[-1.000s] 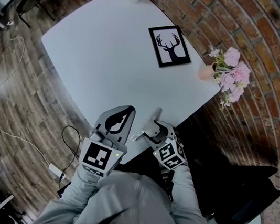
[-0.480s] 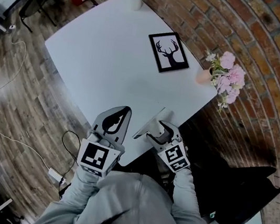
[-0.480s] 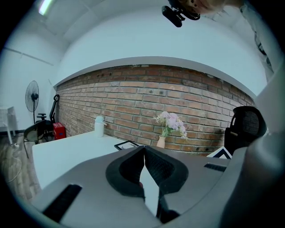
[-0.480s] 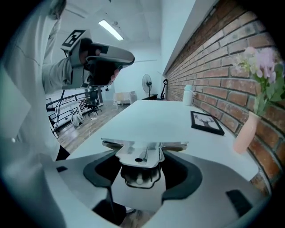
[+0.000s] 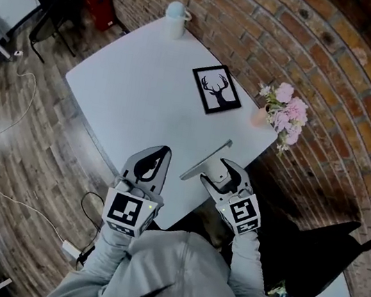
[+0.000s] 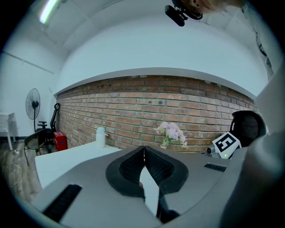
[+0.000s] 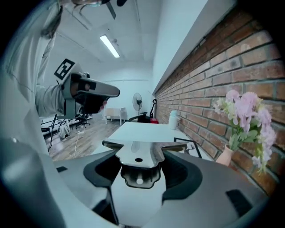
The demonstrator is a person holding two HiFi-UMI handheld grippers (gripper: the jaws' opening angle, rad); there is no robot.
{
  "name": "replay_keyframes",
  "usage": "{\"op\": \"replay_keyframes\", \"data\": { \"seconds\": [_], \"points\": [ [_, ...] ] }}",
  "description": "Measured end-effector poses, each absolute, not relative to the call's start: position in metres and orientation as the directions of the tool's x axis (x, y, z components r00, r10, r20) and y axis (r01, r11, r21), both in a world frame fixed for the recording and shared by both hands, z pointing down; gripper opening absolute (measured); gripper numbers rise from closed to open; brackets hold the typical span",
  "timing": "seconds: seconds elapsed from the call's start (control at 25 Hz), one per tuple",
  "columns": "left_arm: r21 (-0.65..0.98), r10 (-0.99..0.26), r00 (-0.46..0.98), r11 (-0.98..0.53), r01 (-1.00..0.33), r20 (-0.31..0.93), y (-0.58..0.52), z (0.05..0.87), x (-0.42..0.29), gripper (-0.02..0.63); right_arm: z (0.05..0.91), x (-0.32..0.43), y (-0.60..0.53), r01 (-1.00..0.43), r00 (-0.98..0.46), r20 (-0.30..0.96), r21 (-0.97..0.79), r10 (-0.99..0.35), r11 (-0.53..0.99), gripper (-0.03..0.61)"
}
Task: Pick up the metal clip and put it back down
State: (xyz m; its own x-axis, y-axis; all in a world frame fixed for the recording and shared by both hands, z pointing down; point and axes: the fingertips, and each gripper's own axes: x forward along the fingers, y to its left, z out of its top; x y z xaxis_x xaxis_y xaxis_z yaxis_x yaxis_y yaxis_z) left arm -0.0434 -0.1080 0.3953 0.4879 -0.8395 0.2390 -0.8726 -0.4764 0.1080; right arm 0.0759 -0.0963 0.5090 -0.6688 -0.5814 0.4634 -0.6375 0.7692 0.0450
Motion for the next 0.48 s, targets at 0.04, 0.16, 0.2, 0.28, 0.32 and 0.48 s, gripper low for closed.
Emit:
{"op": "replay_keyframes", "data": {
  "seconds": [0.04, 0.16, 0.2, 0.28, 0.32, 0.48],
  "points": [
    [0.104, -0.841, 0.489, -0.478, -0.872, 0.231, -0.108, 0.391, -0.044, 0.028, 0.498, 0.077, -0.099, -0.648, -0.668, 0.441, 0.05, -0.599, 0.76, 0.298],
    [0.094, -0.845, 0.491, -0.483, -0.871, 0.21, -0.107, 0.38, -0.044, 0.028, 0.468, 0.081, -0.104, -0.678, -0.669, 0.373, 0.05, -0.643, 0.734, 0.298],
    [0.092, -0.846, 0.492, -0.484, -0.87, 0.204, -0.106, 0.377, -0.044, 0.028, 0.459, 0.082, -0.105, -0.688, -0.667, 0.352, 0.048, -0.657, 0.724, 0.298],
    [0.089, -0.848, 0.494, -0.486, -0.869, 0.192, -0.104, 0.371, -0.044, 0.028, 0.441, 0.086, -0.107, -0.708, -0.662, 0.311, 0.041, -0.682, 0.705, 0.299],
    [0.087, -0.848, 0.495, -0.488, -0.869, 0.187, -0.103, 0.368, -0.044, 0.028, 0.433, 0.088, -0.107, -0.717, -0.659, 0.29, 0.038, -0.694, 0.696, 0.298],
    [0.083, -0.848, 0.5, -0.493, -0.866, 0.176, -0.098, 0.361, -0.044, 0.028, 0.4, 0.096, -0.106, -0.751, -0.641, 0.211, 0.021, -0.738, 0.66, 0.298]
  ]
}}
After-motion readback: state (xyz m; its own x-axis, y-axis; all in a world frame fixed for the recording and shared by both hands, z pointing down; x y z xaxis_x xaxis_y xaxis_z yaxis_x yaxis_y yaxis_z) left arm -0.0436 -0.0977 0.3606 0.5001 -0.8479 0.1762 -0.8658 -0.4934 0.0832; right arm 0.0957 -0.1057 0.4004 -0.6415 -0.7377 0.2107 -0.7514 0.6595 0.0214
